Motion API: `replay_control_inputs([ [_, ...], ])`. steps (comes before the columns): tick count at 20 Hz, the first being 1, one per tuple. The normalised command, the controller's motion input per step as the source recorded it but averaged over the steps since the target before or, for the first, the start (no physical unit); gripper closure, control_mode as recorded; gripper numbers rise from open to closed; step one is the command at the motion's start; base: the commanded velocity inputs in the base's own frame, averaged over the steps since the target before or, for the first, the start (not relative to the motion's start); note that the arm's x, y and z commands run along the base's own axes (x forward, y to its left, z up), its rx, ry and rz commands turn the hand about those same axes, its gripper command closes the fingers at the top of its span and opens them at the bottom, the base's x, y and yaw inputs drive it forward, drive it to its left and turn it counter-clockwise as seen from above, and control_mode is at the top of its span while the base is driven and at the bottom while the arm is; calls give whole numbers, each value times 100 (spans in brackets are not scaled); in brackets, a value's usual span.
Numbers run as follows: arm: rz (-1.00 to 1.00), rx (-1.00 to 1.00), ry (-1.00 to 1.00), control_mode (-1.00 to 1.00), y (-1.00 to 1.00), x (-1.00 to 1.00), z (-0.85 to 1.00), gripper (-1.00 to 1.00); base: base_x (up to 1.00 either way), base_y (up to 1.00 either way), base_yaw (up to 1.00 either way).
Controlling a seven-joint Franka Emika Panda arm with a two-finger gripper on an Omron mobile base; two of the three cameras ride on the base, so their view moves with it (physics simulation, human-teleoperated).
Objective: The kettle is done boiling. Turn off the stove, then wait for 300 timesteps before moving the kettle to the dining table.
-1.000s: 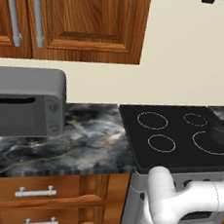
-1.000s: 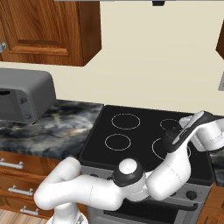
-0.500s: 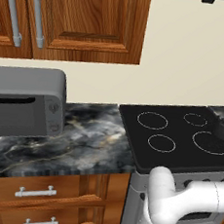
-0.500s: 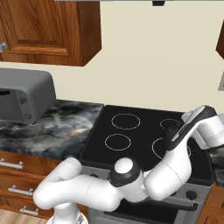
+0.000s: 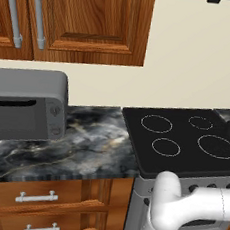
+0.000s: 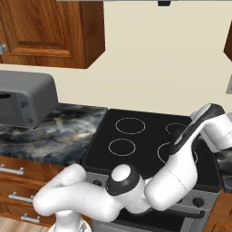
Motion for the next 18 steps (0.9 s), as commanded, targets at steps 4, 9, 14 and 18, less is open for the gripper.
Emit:
replay_control_inputs([
  [4, -11, -4, 0, -100, 7, -26, 29, 100, 0, 0, 0],
  [9, -11, -4, 0, -100, 10, -25, 22, 100, 0, 0, 0],
  [14, -10, -4, 0, -100, 19, -24, 14, 100, 0, 0, 0],
  [18, -10, -4, 0, -100, 29, -24, 10, 100, 0, 0, 0],
])
